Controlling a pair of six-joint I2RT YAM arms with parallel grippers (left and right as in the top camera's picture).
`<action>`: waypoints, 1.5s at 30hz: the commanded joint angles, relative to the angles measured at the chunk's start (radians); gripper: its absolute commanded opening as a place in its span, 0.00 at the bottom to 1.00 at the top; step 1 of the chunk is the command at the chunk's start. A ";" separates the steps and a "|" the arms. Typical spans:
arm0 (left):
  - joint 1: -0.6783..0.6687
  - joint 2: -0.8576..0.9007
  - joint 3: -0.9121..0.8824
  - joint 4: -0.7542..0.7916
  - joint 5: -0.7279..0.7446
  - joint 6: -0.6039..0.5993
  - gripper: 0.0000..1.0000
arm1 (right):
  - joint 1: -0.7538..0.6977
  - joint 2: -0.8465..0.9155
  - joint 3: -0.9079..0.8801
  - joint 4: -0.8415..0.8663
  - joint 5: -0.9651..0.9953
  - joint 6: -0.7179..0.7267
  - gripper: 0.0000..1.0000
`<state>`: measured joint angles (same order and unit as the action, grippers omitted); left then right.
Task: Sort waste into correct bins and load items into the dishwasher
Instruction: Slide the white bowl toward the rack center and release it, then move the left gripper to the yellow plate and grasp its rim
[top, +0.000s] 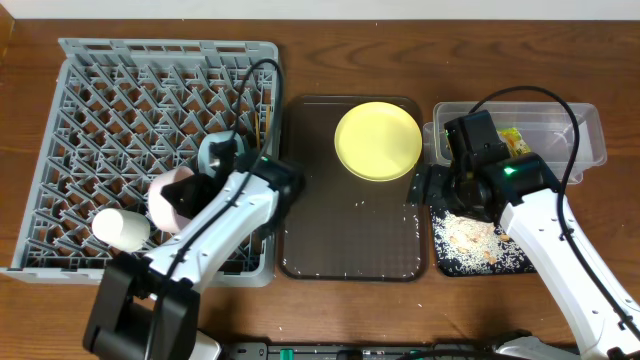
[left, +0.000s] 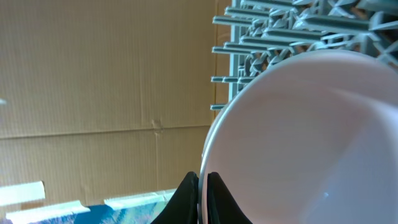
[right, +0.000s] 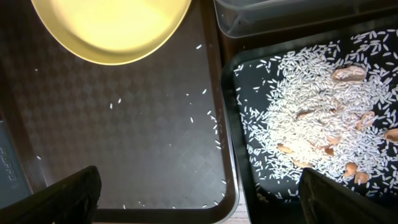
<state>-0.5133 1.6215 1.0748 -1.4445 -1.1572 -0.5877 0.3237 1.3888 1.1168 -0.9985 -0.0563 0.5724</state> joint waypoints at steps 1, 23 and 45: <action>-0.036 0.041 -0.009 -0.024 0.098 -0.070 0.07 | -0.002 -0.005 0.000 0.003 -0.004 -0.013 0.99; -0.041 -0.030 0.365 -0.026 0.812 -0.128 0.55 | -0.002 -0.005 0.000 0.019 -0.001 -0.013 0.99; -0.040 0.328 0.401 0.785 1.192 0.161 0.63 | -0.002 -0.005 0.000 0.027 0.006 -0.013 0.99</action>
<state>-0.5571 1.8397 1.4750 -0.6785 0.0246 -0.4442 0.3237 1.3888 1.1168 -0.9749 -0.0555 0.5720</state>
